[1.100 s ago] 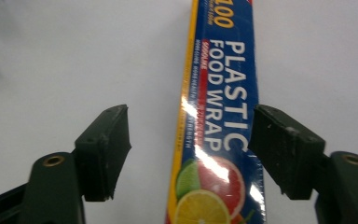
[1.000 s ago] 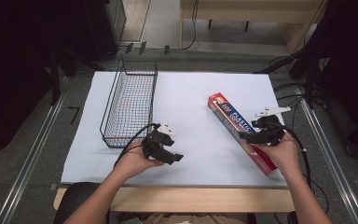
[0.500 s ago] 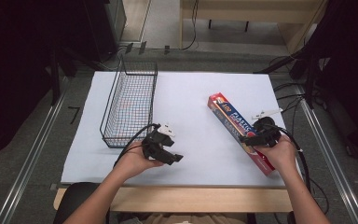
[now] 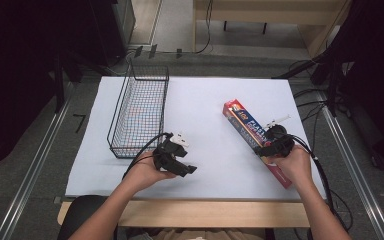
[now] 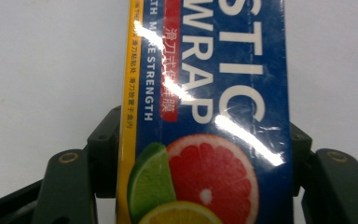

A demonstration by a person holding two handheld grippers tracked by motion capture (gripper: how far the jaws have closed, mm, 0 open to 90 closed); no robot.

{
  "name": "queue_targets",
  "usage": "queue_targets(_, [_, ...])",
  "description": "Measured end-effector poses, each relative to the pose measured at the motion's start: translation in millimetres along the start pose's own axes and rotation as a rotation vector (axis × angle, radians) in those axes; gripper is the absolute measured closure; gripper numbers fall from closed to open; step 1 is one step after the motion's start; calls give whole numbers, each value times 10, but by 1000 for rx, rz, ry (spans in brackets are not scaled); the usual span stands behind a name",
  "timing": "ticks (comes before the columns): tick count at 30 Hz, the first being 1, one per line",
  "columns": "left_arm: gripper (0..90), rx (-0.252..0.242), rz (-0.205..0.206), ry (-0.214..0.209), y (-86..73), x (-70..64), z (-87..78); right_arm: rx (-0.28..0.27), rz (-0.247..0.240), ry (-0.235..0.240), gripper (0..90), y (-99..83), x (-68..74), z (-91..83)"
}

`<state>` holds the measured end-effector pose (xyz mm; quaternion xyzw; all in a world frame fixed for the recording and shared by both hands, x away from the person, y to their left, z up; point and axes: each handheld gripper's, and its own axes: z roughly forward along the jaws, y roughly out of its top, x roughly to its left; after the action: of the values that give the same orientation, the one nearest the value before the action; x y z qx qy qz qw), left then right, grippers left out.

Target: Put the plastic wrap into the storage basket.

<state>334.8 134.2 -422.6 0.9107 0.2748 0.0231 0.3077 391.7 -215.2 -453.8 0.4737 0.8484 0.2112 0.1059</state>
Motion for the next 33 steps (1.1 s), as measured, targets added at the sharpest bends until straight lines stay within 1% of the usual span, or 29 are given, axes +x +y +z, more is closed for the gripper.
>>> queue_targets(2, [324, -1, -2, -1, 0, 1, 0, 28, -8, -31, 365, 20, 34, 18])
queue_targets(3, [324, -2, -4, -1, 0, 1, 2, 41, -14, -38, 363, 30, 40, 28])
queue_targets(4, [324, -2, -4, -1, 0, 1, 2, 41, -14, -38, 363, 30, 40, 28])
queue_targets(5, [323, 1, -1, -1, 0, 3, 2, 64, -10, -35, 360, 50, 38, 46])
queue_targets(7, [323, -1, -1, 0, 1, -4, 2, 80, 4, -28, 363, 63, 25, 52])
queue_targets(10, [323, 1, 5, -3, 7, -9, 6, 86, 7, -17, 376, 71, 12, 52])
queue_targets(13, [324, -3, 4, -2, 10, -13, 7, 88, 8, -15, 387, 76, 12, 49])
queue_targets(16, [324, -7, 7, -4, 11, -12, -8, 91, 21, -2, 401, 82, -2, 36])
queue_targets(19, [324, -16, -1, -4, 8, -4, -21, 91, 44, 31, 405, 89, -47, 21])
queue_targets(21, [324, -18, 0, -6, 6, -1, -25, 97, 46, 49, 406, 89, -77, 8])
queue_targets(23, [324, -18, 1, -6, 7, -2, -26, 95, 46, 57, 407, 89, -93, 1])
queue_targets(24, [324, -16, 4, -3, 9, -5, -29, 98, 44, 61, 408, 87, -103, -9])
queue_targets(27, [324, -16, 11, -4, 16, -13, -36, 109, 20, 52, 411, 93, -123, -73])
queue_targets(30, [324, -15, 17, 0, 25, -23, -49, 95, 11, 58, 412, 95, -115, -142])
queue_targets(31, [324, -18, 18, -2, 27, -27, -54, 80, -6, 58, 412, 97, -115, -169])
queue_targets(32, [324, -18, 18, -2, 27, -27, -54, 72, -8, 57, 412, 96, -107, -205])
queue_targets(33, [324, -16, 22, 1, 31, -30, -63, 59, -11, 68, 412, 94, -109, -238])
